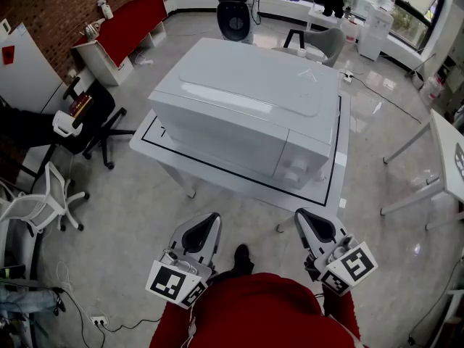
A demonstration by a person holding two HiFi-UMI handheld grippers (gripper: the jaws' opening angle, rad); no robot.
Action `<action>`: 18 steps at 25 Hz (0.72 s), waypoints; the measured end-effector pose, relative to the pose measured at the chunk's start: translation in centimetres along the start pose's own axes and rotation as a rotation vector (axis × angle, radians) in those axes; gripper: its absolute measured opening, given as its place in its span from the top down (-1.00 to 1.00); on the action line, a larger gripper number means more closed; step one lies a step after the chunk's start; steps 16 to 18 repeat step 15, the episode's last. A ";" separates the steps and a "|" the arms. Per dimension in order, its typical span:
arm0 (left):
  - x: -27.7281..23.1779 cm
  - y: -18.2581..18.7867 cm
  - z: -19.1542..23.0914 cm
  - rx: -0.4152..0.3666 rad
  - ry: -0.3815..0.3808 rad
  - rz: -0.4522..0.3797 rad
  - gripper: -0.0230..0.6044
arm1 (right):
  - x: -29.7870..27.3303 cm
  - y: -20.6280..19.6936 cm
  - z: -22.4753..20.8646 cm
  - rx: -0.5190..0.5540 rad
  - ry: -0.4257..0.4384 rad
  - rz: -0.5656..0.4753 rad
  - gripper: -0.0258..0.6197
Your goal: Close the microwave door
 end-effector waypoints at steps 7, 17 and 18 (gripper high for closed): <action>0.1 -0.3 0.0 -0.008 -0.003 0.002 0.89 | 0.2 -0.2 -0.2 -0.036 0.003 -0.015 0.88; 0.0 -0.5 -0.2 -0.020 -0.014 0.018 0.89 | 0.3 -0.4 -0.4 -0.036 -0.010 -0.002 0.88; 0.0 -0.5 -0.2 -0.020 -0.014 0.018 0.89 | 0.3 -0.4 -0.4 -0.036 -0.010 -0.002 0.88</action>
Point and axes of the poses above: the fingertips, and each gripper's own axes: x backward along the fingers, z to its left, y out of its top, the point moved 7 cm from there along x, backward along the fingers, and after that the axes turned 11 degrees about -x, right-handed, at the moved point
